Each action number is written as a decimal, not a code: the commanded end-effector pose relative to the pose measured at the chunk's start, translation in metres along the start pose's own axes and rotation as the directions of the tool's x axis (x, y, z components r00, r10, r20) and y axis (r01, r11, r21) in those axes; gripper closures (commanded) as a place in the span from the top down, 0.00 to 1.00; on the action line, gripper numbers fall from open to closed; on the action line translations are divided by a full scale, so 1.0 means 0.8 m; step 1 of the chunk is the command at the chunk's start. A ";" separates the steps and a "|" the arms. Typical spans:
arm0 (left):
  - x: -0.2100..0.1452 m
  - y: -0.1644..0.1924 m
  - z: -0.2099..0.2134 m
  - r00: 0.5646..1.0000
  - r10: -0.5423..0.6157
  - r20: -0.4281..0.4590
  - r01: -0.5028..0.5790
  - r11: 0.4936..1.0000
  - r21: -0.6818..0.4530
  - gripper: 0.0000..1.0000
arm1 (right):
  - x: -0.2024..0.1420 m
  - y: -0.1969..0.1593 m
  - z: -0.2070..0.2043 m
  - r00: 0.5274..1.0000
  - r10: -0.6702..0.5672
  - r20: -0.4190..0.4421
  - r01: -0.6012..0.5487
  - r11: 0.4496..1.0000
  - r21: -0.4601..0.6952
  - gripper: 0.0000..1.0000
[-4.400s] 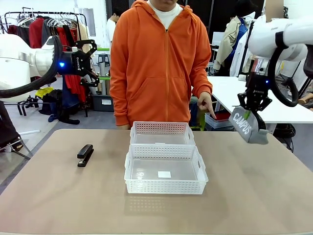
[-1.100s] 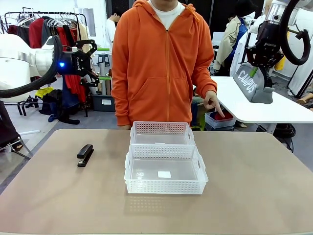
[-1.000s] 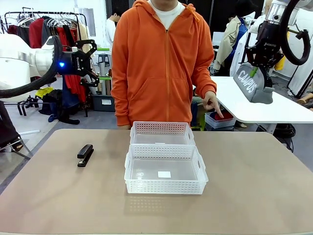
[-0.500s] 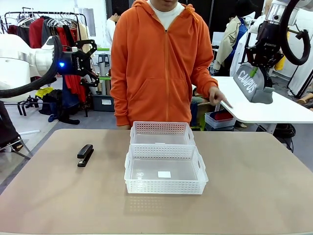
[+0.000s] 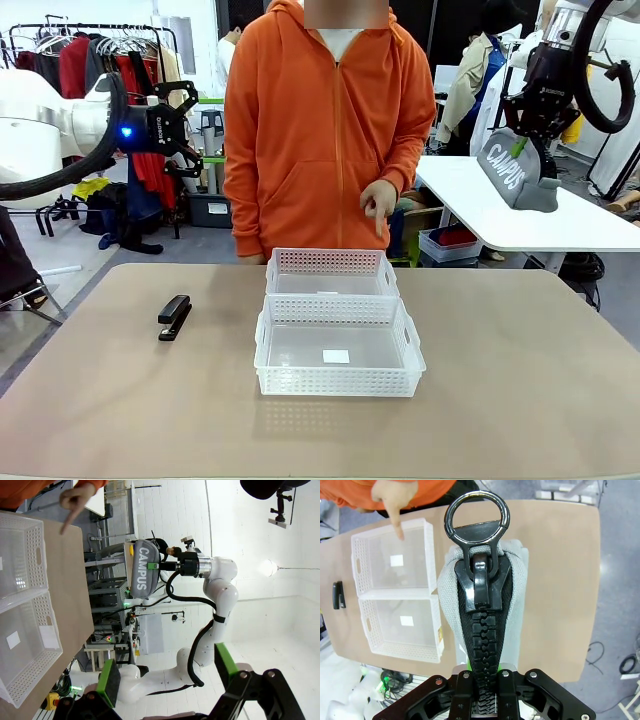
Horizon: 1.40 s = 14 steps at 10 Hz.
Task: Distribute items into two baskets.
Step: Move the picked Pencil pouch towards the Organizing basket indicated by the person, stopping as directed.
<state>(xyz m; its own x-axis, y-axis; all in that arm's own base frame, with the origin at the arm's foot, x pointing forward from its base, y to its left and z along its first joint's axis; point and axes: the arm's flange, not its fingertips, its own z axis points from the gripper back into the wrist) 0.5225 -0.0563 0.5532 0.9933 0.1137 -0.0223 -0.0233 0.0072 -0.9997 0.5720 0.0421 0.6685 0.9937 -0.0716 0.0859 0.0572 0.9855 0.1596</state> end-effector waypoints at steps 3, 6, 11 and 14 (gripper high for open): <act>-0.001 -0.003 0.001 1.000 -0.002 0.003 0.002 1.000 -0.004 1.00 | -0.002 0.001 0.004 1.000 0.002 0.004 -0.002 1.000 0.001 0.00; -0.001 -0.003 0.001 1.000 -0.002 0.003 0.002 1.000 -0.004 1.00 | -0.002 0.001 0.004 1.000 0.002 0.004 -0.002 1.000 0.001 0.00; -0.001 -0.003 0.001 1.000 -0.002 0.003 0.002 1.000 -0.004 1.00 | -0.002 0.001 0.004 1.000 0.002 0.004 -0.002 1.000 0.001 0.00; -0.001 -0.003 0.001 1.000 -0.002 0.003 0.002 1.000 -0.004 1.00 | -0.002 0.001 0.004 1.000 0.002 0.004 -0.002 1.000 0.001 0.00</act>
<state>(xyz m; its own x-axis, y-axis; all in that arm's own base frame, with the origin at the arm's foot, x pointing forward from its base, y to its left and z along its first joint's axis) 0.5225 -0.0563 0.5532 0.9933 0.1137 -0.0223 -0.0233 0.0072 -0.9997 0.5720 0.0421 0.6685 0.9937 -0.0716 0.0859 0.0572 0.9855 0.1596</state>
